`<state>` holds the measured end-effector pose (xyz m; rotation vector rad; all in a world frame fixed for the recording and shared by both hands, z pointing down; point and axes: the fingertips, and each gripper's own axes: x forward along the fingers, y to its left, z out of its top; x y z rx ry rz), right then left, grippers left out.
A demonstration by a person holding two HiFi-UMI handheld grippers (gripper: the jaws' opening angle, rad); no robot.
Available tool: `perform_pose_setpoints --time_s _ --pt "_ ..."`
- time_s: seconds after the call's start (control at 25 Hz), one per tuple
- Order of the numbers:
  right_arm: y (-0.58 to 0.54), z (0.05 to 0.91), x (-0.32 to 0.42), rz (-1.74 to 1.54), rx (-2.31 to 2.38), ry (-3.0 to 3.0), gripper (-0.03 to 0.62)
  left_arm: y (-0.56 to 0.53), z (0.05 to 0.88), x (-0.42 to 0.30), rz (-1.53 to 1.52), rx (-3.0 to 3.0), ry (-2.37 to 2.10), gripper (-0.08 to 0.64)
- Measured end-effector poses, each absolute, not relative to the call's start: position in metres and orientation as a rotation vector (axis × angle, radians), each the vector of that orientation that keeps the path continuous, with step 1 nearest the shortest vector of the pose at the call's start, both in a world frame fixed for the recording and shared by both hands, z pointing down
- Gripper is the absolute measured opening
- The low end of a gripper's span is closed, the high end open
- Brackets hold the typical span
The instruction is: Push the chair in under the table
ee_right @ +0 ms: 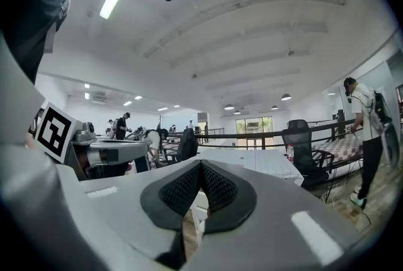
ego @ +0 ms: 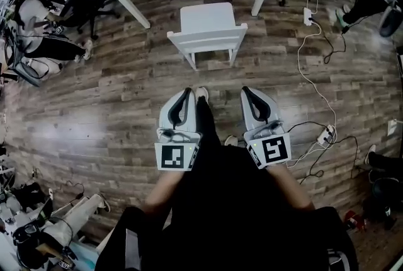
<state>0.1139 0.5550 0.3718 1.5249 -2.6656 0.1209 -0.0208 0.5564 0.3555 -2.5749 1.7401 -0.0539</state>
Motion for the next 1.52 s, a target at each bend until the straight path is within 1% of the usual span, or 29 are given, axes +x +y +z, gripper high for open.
perform_pose_setpoints --time_s 0.32,0.48,0.68,1.0,1.08,1.28,1.52 --pt "0.441 0.379 0.073 0.152 1.468 -2.594 -0.002 0.447 0.382 -0.051 -0.090 -2.681 1.753 0.009" --pt "0.390 0.393 0.063 0.241 1.453 -2.554 -0.002 0.391 0.401 -0.071 -0.089 -2.709 1.785 0.009" --pt "0.339 0.402 0.052 0.219 1.481 -2.450 -0.002 0.343 0.411 -0.099 -0.074 -2.774 1.790 0.009" --pt "0.289 0.416 0.048 0.347 1.537 -2.431 -0.002 0.296 0.423 -0.110 -0.154 -2.752 1.759 0.009" --pt "0.281 0.416 0.050 0.333 1.537 -2.429 -0.002 0.290 0.427 -0.112 -0.190 -2.740 1.772 0.009" --pt "0.259 0.428 0.066 0.310 1.488 -2.402 -0.002 0.274 0.444 -0.094 -0.326 -2.734 1.685 0.009" --pt "0.242 0.456 0.069 0.322 1.307 -2.400 -0.002 0.270 0.484 -0.076 -0.535 -2.761 1.569 0.009"
